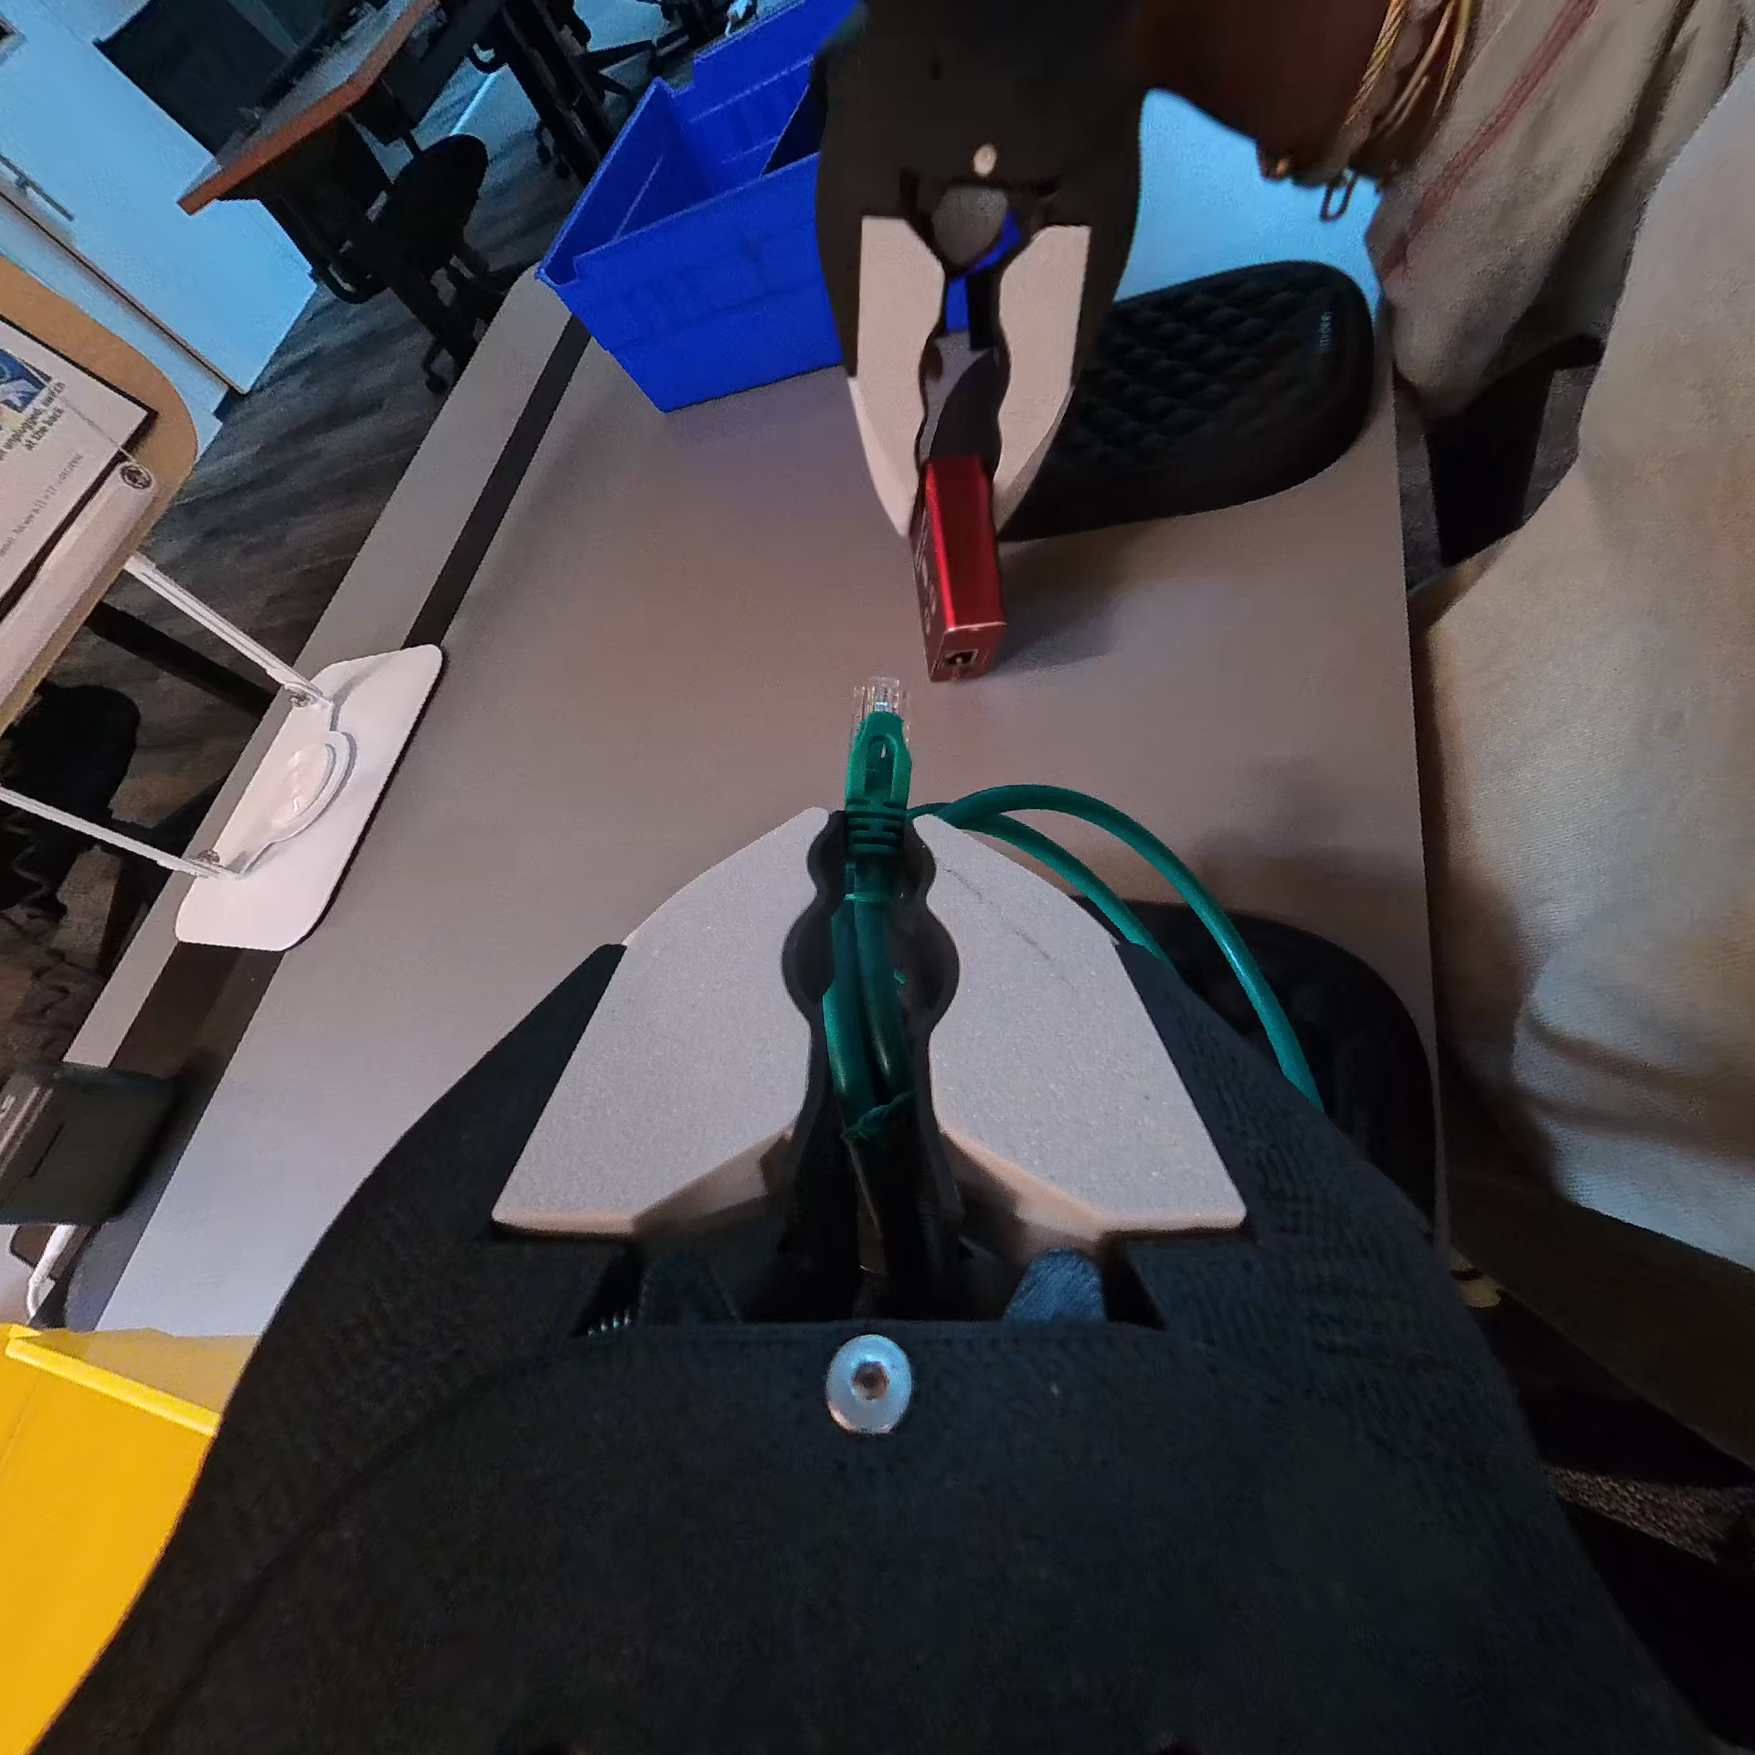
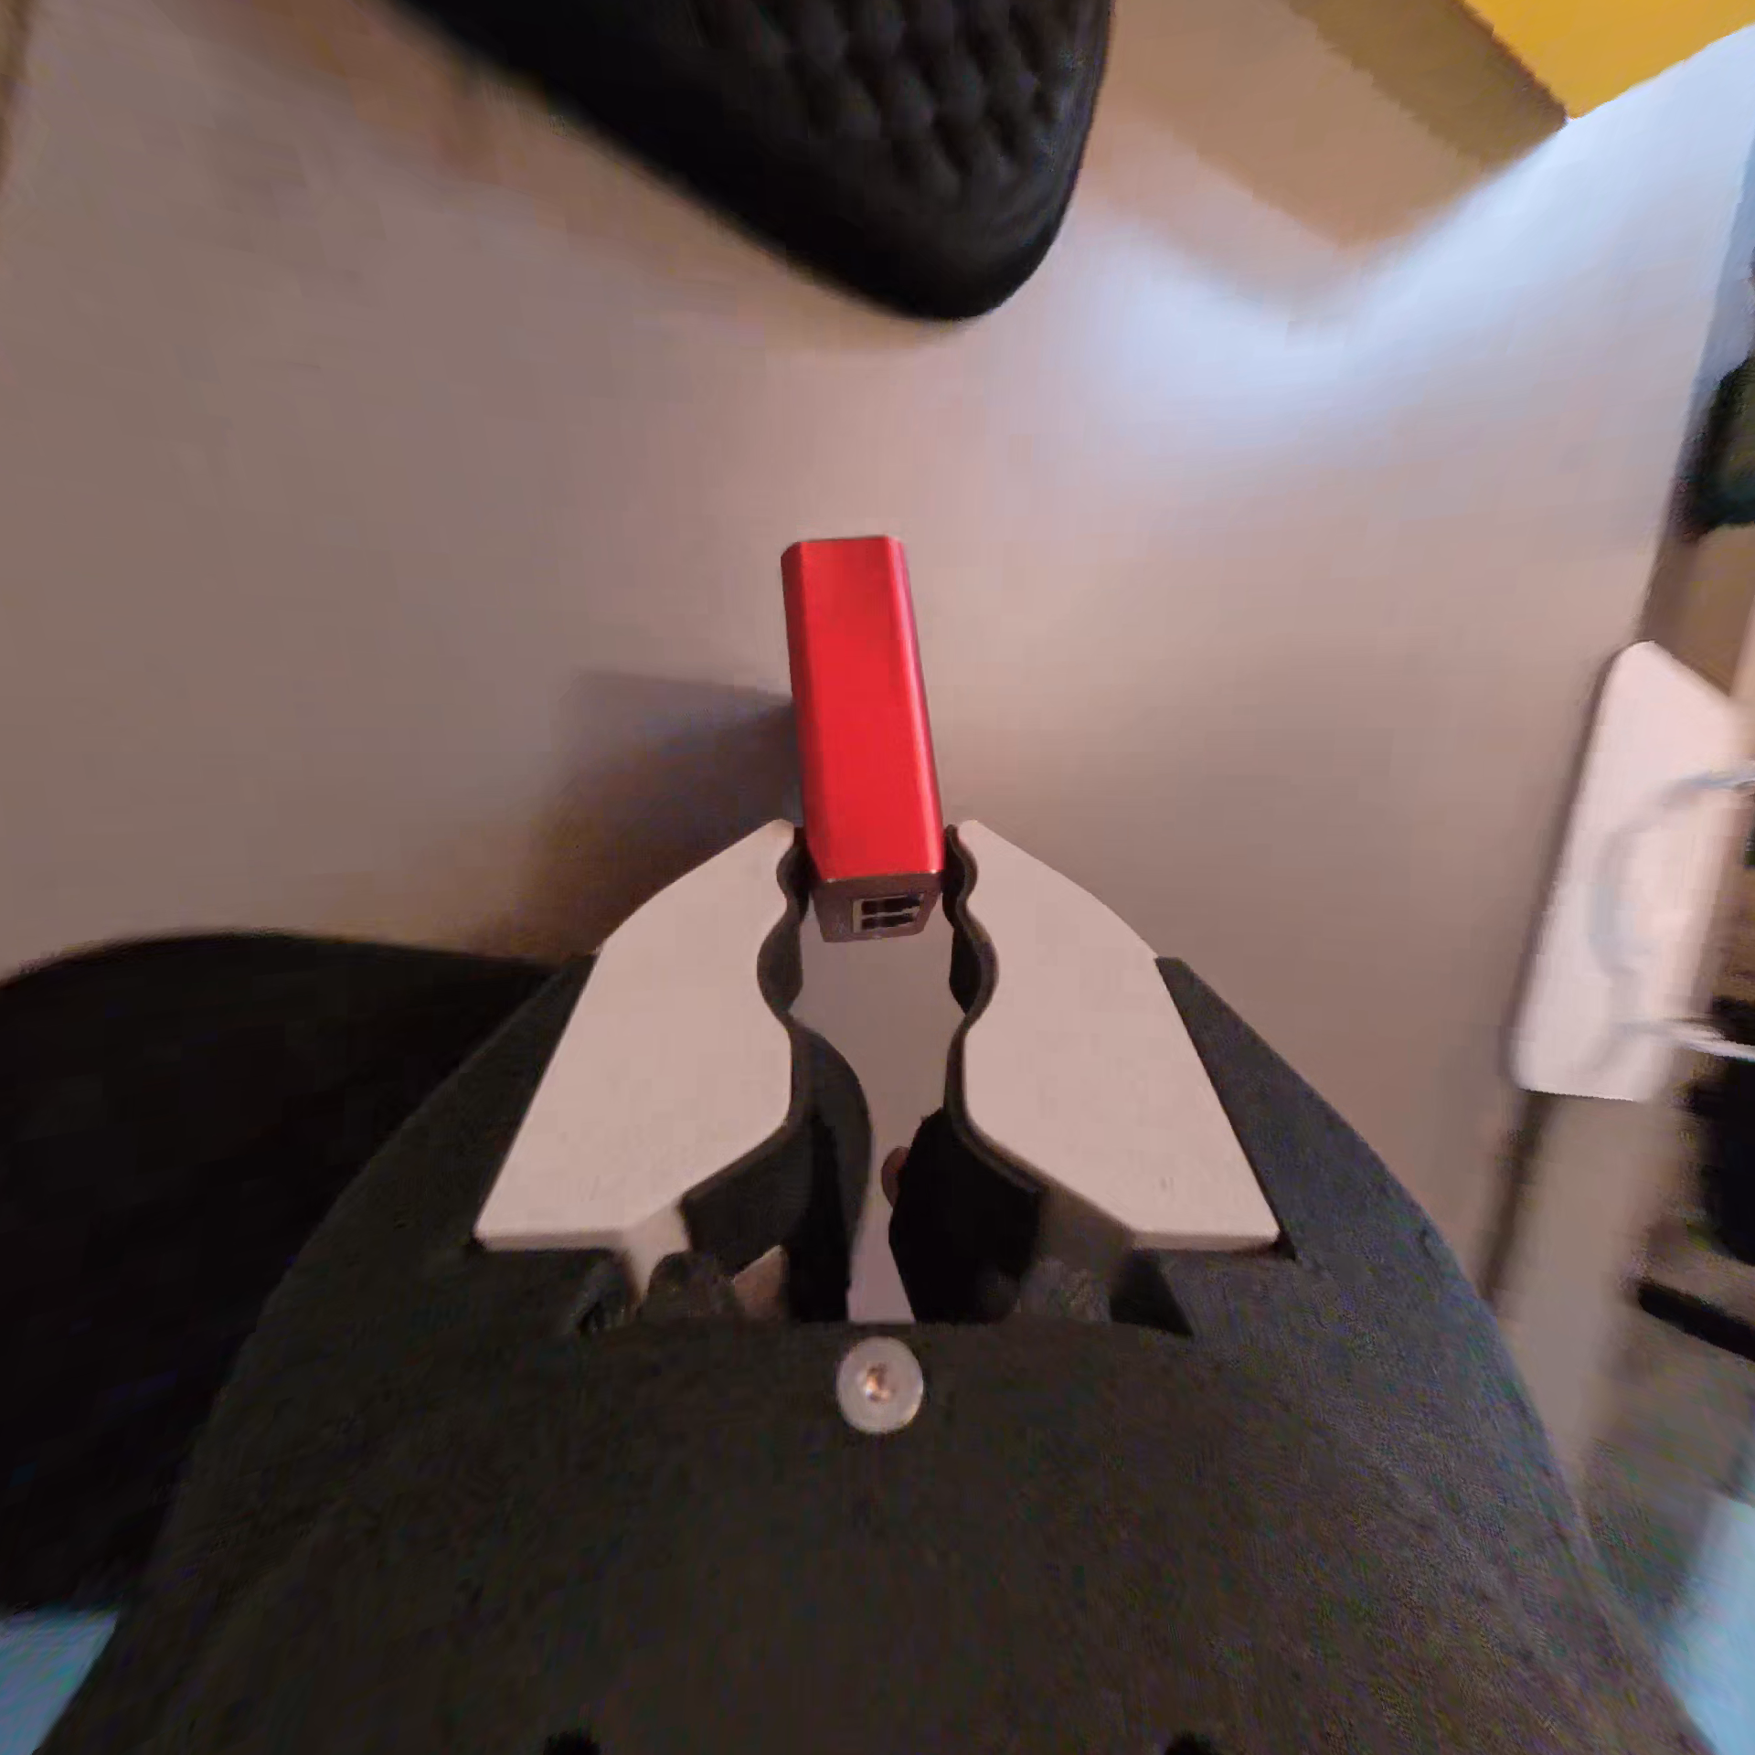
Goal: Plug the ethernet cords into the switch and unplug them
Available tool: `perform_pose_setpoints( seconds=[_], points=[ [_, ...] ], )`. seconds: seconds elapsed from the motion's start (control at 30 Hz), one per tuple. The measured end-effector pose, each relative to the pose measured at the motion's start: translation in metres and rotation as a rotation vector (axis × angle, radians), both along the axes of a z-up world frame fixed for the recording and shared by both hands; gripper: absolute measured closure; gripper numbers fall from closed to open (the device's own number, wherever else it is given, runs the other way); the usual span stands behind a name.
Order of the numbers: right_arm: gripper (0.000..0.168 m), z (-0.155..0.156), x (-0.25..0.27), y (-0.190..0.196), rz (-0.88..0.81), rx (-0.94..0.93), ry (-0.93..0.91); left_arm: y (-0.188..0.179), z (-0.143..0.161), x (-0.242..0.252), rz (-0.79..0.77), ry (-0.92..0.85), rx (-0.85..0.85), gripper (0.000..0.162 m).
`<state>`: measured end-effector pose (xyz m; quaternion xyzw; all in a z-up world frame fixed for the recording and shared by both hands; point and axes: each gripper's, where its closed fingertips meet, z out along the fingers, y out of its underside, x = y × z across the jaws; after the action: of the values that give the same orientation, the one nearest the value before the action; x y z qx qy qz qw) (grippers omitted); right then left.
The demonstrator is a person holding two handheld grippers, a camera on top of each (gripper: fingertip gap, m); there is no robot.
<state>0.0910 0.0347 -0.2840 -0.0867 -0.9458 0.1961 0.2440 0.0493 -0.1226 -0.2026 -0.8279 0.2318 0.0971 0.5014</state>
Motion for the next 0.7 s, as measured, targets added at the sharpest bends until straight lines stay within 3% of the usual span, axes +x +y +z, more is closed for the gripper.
perform_pose_setpoints(
  seconds=[0.37,0.5,0.63,0.7],
  points=[
    [0.141,0.015,0.011,-0.007,0.46,0.963,-0.083,-0.001,0.002,0.002,-0.006,0.008,0.029,0.151],
    [0.141,0.009,0.005,-0.006,0.549,1.103,-0.12,-0.003,0.003,0.003,-0.008,0.007,0.047,0.151],
    [0.141,0.003,0.01,-0.015,0.546,1.067,-0.14,-0.006,0.004,0.002,-0.011,0.0,0.059,0.151],
    [0.125,-0.001,0.014,-0.02,0.502,0.987,-0.155,-0.006,0.003,0.002,-0.011,-0.002,0.064,0.151]
  ],
)
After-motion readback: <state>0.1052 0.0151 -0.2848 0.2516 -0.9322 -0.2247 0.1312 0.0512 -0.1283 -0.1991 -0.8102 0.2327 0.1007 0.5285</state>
